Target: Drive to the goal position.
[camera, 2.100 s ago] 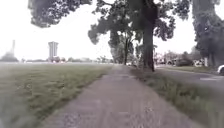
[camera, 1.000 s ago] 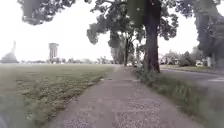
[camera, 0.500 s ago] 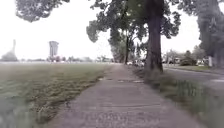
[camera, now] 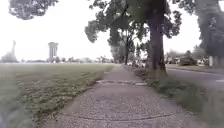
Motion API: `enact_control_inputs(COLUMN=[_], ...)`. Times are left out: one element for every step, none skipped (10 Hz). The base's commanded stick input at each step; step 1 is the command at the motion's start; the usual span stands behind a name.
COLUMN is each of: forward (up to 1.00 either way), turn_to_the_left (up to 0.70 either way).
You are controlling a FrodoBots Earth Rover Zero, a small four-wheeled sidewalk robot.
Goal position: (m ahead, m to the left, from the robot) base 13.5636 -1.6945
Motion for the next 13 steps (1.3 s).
enact_control_inputs(forward=[0.7,0.7,0.7,0.7,0.7,0.7,0.7,0.7,0.7,0.7,0.7,0.7,0.7], turn_to_the_left=[0.0,0.0,0.0,0.0,0.0,0.0,0.0,0.0,0.0,0.0,0.0,0.0,0.0])
